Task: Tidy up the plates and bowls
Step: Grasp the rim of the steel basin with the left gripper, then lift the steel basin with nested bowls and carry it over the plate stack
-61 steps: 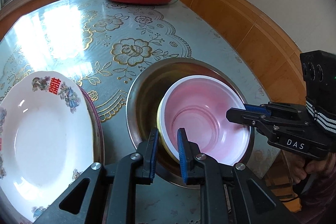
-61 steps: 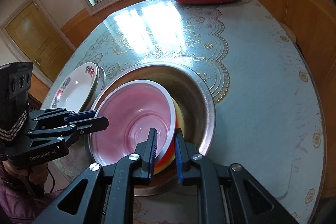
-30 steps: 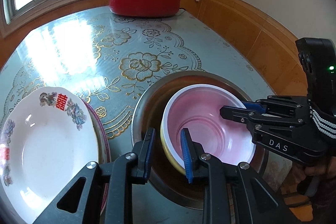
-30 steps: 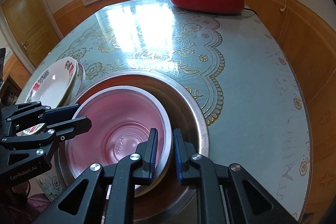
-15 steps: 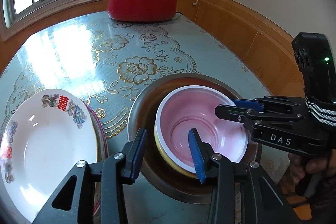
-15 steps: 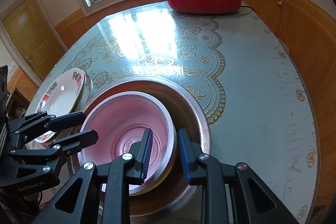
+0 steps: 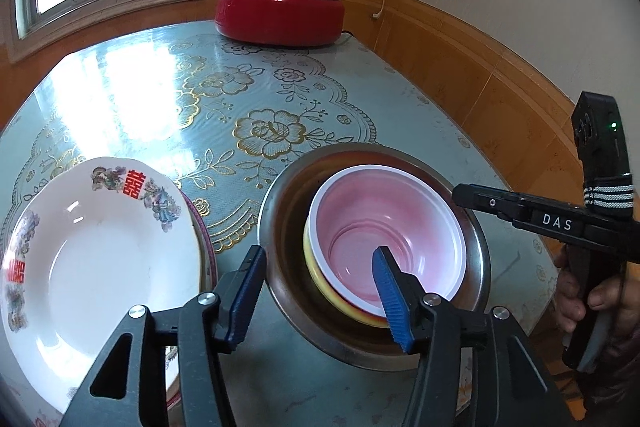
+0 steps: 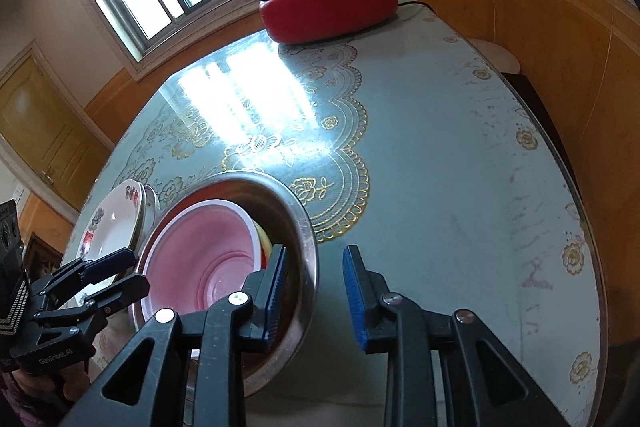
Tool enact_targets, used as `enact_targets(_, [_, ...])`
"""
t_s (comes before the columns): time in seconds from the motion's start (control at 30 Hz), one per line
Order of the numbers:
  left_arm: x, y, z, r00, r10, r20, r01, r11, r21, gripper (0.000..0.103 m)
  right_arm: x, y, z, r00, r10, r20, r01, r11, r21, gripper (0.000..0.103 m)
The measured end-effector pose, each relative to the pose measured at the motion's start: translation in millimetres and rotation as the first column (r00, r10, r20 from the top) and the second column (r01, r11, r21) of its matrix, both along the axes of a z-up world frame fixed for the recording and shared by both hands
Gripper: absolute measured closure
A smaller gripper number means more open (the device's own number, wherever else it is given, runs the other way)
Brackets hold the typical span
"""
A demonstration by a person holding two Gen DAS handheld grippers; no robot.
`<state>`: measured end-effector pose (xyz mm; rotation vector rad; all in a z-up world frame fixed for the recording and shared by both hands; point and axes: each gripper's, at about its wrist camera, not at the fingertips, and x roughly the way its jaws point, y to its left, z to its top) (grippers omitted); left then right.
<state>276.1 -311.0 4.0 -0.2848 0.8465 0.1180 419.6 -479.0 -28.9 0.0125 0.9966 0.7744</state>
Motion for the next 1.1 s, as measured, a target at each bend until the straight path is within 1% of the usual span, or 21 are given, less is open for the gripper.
enact_targets(0.07, [-6.4,4.7,0.0,1.0,0.005,0.006,-0.005,1.0,-0.024,0.047,1.0,-0.9,-3.5,1.0,0.0,-0.02,0.001,1.0,0.004,0.075])
enact_targets(0.23, [-21.0,12.8,-4.3,1.0,0.014,-0.005,-0.014,0.999,-0.049,0.049,0.8,1.9,-7.0,0.999,0.01,-0.032,-0.01,1.0,0.001,0.075])
enact_targets(0.3, [-25.6,12.4,-7.2,1.0,0.005,-0.014,-0.006,0.998,-0.06,0.053,0.7,4.4,-9.0,0.999,0.017,-0.033,-0.018,1.0,-0.007,0.075])
enact_targets(0.37, [-28.4,8.4,-9.7,1.0,-0.012,-0.023,0.011,0.998,-0.06,0.063,-0.2,7.9,-11.7,0.999,0.024,-0.025,-0.024,0.999,-0.026,0.075])
enact_targets(0.4, [-28.7,6.2,-11.2,0.999,-0.021,-0.029,0.019,0.998,-0.061,0.065,-0.7,9.9,-13.4,1.0,0.025,-0.018,-0.026,0.999,-0.043,0.075])
enact_targets(0.43, [-28.7,4.5,-12.5,0.999,-0.03,-0.029,0.027,0.997,-0.07,0.065,-2.2,11.6,-15.0,1.0,0.025,-0.006,-0.025,0.998,-0.063,0.079])
enact_targets(0.47, [-28.3,3.1,-13.3,0.999,-0.037,-0.03,0.035,0.996,-0.077,0.066,-3.8,12.2,-15.0,1.0,0.03,0.006,-0.029,0.998,-0.061,0.081])
enact_targets(0.5, [-27.7,1.4,-13.8,0.999,-0.043,-0.03,0.041,0.996,-0.08,0.066,-5.1,12.8,-14.3,0.999,0.034,0.017,-0.033,0.998,-0.057,0.088])
enact_targets(0.53, [-26.9,0.2,-14.2,0.998,-0.048,-0.029,0.046,0.995,-0.084,0.066,-6.4,14.1,-13.2,0.999,0.037,0.033,-0.035,0.997,-0.063,0.092])
enact_targets(0.6, [-22.9,-3.2,-15.2,0.998,-0.06,-0.031,0.057,0.995,-0.077,0.066,-6.1,15.1,-12.7,0.998,0.029,0.051,-0.026,0.997,-0.074,0.092])
enact_targets(0.67, [-14.9,-6.1,-17.0,0.997,-0.064,-0.04,0.062,0.997,-0.056,0.069,-3.8,14.0,-13.3,0.999,0.025,0.042,-0.022,0.998,-0.065,0.092])
enact_targets(0.77, [-1.1,-10.0,-18.9,0.997,-0.074,-0.036,0.073,0.996,-0.046,0.069,2.6,11.0,-13.1,0.998,-0.01,0.059,0.014,0.997,-0.076,0.091])
enact_targets(0.93, [20.6,-14.1,-19.3,0.996,-0.088,-0.03,0.086,0.994,-0.067,0.07,20.9,1.9,-14.2,0.996,-0.073,0.056,0.078,0.993,-0.088,0.09])
enact_targets(1.03, [28.7,-17.7,-17.7,0.995,-0.096,-0.032,0.094,0.994,-0.061,0.071,29.7,-3.8,-17.3,0.994,-0.105,0.038,0.108,0.991,-0.085,0.087])
enact_targets(1.07, [30.0,-17.3,-17.8,0.995,-0.098,-0.035,0.096,0.993,-0.067,0.071,30.1,-4.6,-17.6,0.994,-0.105,0.037,0.108,0.991,-0.085,0.086])
enact_targets(1.1, [30.0,-15.3,-18.3,0.994,-0.1,-0.037,0.096,0.992,-0.086,0.071,30.1,-5.4,-18.0,0.994,-0.103,0.035,0.106,0.991,-0.087,0.083])
